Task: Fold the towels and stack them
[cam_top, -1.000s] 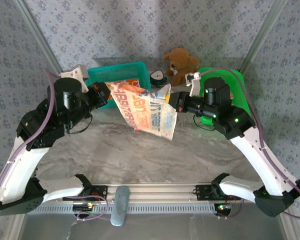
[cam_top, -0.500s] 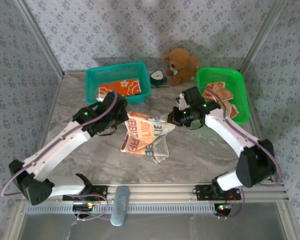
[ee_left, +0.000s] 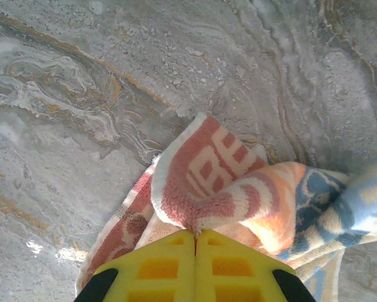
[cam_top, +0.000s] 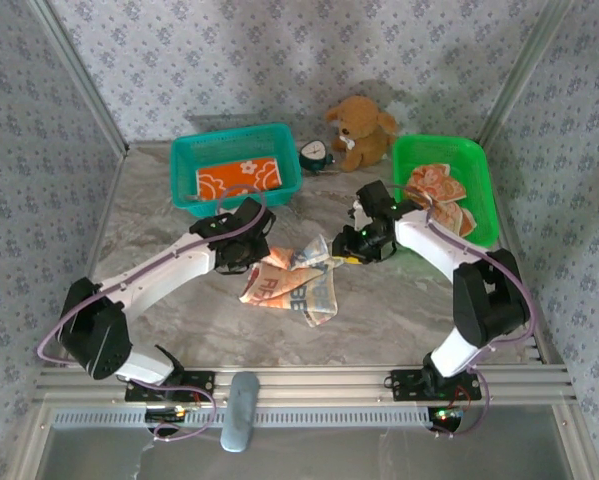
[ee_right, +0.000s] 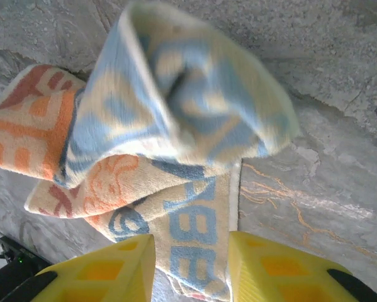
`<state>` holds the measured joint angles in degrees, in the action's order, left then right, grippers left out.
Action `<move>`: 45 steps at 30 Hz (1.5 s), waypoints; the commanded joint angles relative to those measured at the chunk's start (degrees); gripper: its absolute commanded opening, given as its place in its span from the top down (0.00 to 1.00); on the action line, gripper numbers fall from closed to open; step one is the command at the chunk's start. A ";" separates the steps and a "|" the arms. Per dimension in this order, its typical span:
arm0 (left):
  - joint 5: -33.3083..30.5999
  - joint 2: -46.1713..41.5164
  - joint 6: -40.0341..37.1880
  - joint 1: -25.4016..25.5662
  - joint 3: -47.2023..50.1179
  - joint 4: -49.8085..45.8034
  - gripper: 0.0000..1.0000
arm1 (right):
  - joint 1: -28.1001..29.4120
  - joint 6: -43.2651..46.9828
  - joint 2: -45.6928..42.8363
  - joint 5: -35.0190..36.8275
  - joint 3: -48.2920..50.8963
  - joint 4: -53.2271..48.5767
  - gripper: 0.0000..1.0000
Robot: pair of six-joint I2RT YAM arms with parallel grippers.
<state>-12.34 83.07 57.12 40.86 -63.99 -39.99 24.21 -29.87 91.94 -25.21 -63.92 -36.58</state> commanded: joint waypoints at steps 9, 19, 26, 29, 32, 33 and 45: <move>1.79 2.13 -1.22 -1.43 -0.59 2.52 1.00 | 4.40 -8.10 -4.57 5.70 11.06 20.21 0.65; 2.48 2.90 -1.40 -1.82 -0.77 2.81 1.00 | 2.45 -6.68 4.43 4.85 4.76 22.51 0.63; 2.48 3.25 -1.38 -2.02 -1.05 2.86 1.00 | 2.39 -6.70 9.36 3.35 2.82 23.95 0.61; 2.58 3.48 -1.49 -2.17 -1.30 2.76 1.00 | 2.68 -6.69 10.57 2.62 1.86 24.30 0.63; 2.63 3.64 -1.48 -2.27 -1.33 2.79 1.00 | 3.32 -6.71 10.89 2.20 1.30 24.68 0.63; 2.58 3.72 -1.49 -2.30 -1.42 2.79 1.00 | 3.43 -6.78 10.89 2.06 1.18 24.87 0.63; 2.96 4.38 -1.55 -2.35 -1.78 2.88 1.00 | 3.58 -6.79 13.03 2.18 0.19 24.71 0.68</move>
<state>-9.80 86.80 56.45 38.94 -63.94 -37.26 27.90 -36.47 103.28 -22.55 -62.28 -11.42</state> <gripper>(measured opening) 0.048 0.327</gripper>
